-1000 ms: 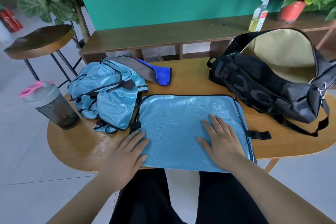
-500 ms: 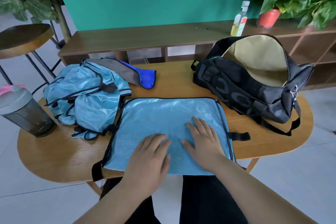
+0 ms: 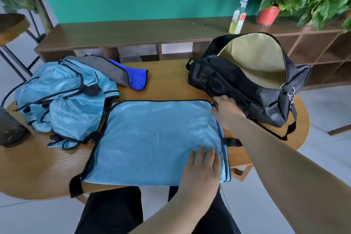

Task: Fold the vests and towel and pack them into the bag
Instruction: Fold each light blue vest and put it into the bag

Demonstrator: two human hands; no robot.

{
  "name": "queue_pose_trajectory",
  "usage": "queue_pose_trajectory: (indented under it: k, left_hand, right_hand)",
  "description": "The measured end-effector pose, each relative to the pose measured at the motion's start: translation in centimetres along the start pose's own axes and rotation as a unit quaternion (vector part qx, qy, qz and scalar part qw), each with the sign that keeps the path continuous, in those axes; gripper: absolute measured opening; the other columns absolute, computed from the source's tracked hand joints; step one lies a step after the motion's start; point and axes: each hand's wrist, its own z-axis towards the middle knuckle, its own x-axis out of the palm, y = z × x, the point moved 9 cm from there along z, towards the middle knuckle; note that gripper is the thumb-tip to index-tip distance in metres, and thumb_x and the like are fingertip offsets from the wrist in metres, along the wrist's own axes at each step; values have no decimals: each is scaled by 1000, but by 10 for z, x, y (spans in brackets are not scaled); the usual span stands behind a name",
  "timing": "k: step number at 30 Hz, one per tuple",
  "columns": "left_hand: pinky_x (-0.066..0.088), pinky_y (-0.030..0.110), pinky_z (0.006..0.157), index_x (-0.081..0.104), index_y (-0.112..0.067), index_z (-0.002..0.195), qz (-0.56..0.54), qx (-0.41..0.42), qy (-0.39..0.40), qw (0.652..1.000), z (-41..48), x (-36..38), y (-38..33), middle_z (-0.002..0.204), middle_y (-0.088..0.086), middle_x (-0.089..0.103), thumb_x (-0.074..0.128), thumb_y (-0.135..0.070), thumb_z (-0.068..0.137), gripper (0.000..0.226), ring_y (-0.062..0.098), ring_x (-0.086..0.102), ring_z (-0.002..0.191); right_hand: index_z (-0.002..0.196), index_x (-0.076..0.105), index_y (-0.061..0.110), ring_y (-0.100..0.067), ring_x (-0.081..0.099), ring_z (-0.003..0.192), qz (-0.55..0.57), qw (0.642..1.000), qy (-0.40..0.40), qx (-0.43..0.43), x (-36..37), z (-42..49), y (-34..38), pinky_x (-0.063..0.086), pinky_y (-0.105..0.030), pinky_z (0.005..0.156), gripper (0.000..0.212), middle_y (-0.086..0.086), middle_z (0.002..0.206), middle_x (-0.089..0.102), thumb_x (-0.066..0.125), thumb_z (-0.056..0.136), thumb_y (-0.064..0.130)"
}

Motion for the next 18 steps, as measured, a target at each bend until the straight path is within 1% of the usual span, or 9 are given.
queue_pose_trajectory:
  k: [4, 6, 8, 10, 12, 13, 15, 17, 18]
  left_hand:
    - [54, 56, 99, 66, -10, 125, -22, -9, -107, 994, -3, -4, -5, 132, 11, 64, 47, -11, 91, 39, 38, 64, 122]
    - [54, 57, 99, 68, -10, 121, -21, 7, -140, 990, -8, -5, -8, 132, 12, 65, 47, -10, 90, 37, 40, 64, 121]
    - [53, 57, 100, 69, -11, 118, -23, 16, -153, 988, -10, -6, -9, 131, 11, 67, 50, -10, 88, 36, 40, 65, 121]
    - [53, 56, 101, 70, -13, 118, -31, 19, -156, 987, -10, -7, -8, 129, 7, 67, 58, -13, 86, 34, 37, 64, 121]
    - [52, 52, 102, 70, -16, 119, -72, 19, -146, 986, -12, -9, -4, 127, 2, 66, 65, -17, 83, 36, 32, 63, 122]
    - [52, 48, 102, 69, -18, 120, -96, 22, -141, 985, -14, -11, -3, 127, -2, 66, 66, -20, 83, 37, 28, 62, 122]
    - [53, 40, 99, 69, -23, 121, -130, 27, -132, 982, -18, -23, 1, 125, -9, 66, 64, -27, 85, 37, 20, 62, 118]
    - [53, 34, 92, 69, -26, 121, -161, 27, -146, 976, -23, -42, 6, 121, -13, 66, 60, -34, 91, 32, 15, 61, 112]
    - [53, 33, 89, 69, -27, 121, -184, 22, -158, 970, -26, -53, 9, 120, -14, 66, 59, -36, 95, 30, 14, 60, 110]
  right_hand:
    - [154, 44, 23, -31, 38, 142, -35, 999, -3, 13, -1, 9, 3, 44, -48, 111, 55, -7, 150, 41, 52, 106, 49]
    - [146, 49, 23, -31, 41, 136, -46, 999, -15, 12, 1, 8, 5, 48, -47, 105, 47, -8, 142, 44, 55, 105, 45]
    - [141, 51, 23, -29, 43, 131, -36, 999, -27, 6, 3, 7, 7, 50, -45, 100, 40, -7, 137, 45, 57, 105, 40]
    - [138, 52, 23, -29, 44, 130, -24, 999, -29, 8, 2, 4, 7, 51, -45, 100, 36, -7, 137, 45, 58, 104, 37]
    - [134, 55, 21, -29, 49, 123, -16, 999, -29, 11, -3, 0, 5, 53, -45, 98, 34, -7, 135, 48, 59, 104, 34]
    - [131, 56, 21, -27, 55, 114, -2, 999, -31, 12, -8, -3, 3, 55, -43, 91, 31, -7, 129, 53, 60, 103, 33]
    - [121, 58, 18, -22, 63, 89, 44, 998, -38, 21, -19, -8, 0, 56, -36, 72, 25, -5, 104, 65, 62, 100, 31]
    - [114, 61, 6, -21, 61, 71, 110, 992, -43, 32, -31, -15, -1, 51, -34, 62, 27, -4, 82, 65, 65, 96, 26]
    - [111, 62, -2, -23, 56, 67, 151, 987, -44, 38, -36, -19, -1, 47, -34, 60, 29, -7, 76, 60, 66, 95, 22]
